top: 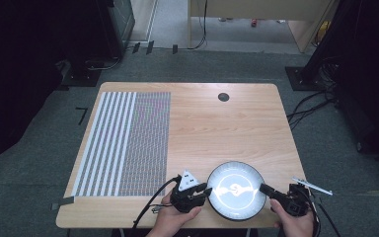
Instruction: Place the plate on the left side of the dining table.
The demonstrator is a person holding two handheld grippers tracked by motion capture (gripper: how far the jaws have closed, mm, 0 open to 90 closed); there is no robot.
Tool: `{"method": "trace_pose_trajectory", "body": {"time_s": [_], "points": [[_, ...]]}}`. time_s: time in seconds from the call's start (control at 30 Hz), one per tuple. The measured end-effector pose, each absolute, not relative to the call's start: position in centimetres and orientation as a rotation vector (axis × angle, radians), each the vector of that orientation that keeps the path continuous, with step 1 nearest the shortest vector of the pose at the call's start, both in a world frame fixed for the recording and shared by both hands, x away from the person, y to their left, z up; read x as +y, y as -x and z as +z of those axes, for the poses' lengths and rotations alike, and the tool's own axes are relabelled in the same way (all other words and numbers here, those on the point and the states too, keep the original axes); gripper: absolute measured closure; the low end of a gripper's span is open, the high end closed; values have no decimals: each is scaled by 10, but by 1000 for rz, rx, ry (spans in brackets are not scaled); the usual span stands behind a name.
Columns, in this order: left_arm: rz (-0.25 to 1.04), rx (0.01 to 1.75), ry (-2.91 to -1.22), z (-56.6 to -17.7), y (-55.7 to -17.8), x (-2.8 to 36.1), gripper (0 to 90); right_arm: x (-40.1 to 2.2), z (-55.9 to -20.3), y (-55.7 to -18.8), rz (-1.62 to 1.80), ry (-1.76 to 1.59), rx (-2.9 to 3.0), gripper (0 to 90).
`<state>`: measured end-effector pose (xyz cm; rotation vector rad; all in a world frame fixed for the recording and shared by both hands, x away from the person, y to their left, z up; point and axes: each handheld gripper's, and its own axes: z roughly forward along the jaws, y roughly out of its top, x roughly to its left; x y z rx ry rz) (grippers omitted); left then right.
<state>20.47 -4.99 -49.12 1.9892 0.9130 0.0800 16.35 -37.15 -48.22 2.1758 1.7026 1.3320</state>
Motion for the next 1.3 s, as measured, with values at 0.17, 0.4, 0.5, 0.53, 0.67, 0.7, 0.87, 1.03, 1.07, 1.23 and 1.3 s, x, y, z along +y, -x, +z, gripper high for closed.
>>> {"method": "trace_pose_trajectory", "body": {"time_s": [0.17,0.4,0.5,0.53,0.67,0.7,0.87,1.03,1.07,1.23,1.3], "points": [[82,912,-1993,-491,-205,-50,723,-363,-479,-163,1230,-2095,1725,853],[71,908,-1994,-491,-205,-50,708,-364,-482,-162,1264,-2113,1666,869],[71,910,-1995,-491,-205,-50,700,-366,-484,-162,1303,-2140,1641,866],[70,911,-1995,-491,-205,-50,697,-367,-484,-162,1314,-2148,1632,866],[48,917,-1990,-491,-207,-49,694,-373,-488,-162,1407,-2210,1599,857],[48,917,-1990,-491,-207,-49,692,-373,-488,-162,1407,-2210,1599,857],[13,936,-1982,-492,-210,-49,670,-380,-493,-162,1492,-2249,1582,852],[-30,945,-1957,-491,-212,-46,653,-381,-496,-163,1534,-2276,1576,852],[-30,945,-1957,-491,-212,-46,653,-381,-497,-163,1539,-2276,1573,852],[-83,954,-1925,-488,-215,-42,647,-381,-498,-163,1591,-2273,1567,851],[-123,966,-1907,-485,-218,-39,650,-381,-497,-162,1615,-2267,1562,851]]}}
